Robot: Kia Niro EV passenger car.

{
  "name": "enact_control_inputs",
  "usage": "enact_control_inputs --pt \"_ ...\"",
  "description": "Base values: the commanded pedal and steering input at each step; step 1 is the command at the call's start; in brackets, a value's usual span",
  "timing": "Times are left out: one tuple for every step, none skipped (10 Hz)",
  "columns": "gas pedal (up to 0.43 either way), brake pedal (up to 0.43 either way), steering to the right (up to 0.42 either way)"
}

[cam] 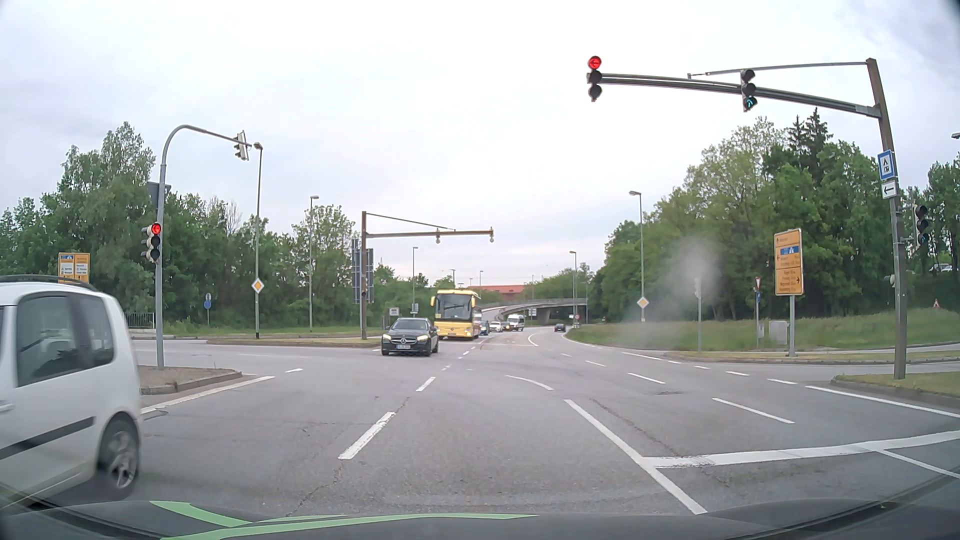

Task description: Follow the waypoints while adhering to traffic rules and regulations

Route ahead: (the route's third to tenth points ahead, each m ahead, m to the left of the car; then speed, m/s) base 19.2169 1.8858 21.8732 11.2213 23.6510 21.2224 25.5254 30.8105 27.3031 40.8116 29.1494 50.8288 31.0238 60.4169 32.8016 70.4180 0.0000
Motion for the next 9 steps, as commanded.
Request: enact_control_inputs --pt "0.0 0.323 0.004" --pt "0.0 0.323 0.004" --pt "0.0 0.323 0.004" --pt "0.0 0.323 0.004" --pt "0.0 0.323 0.004" --pt "0.0 0.323 0.004" --pt "0.0 0.323 0.004" --pt "0.0 0.323 0.004" --pt "0.0 0.323 0.004"
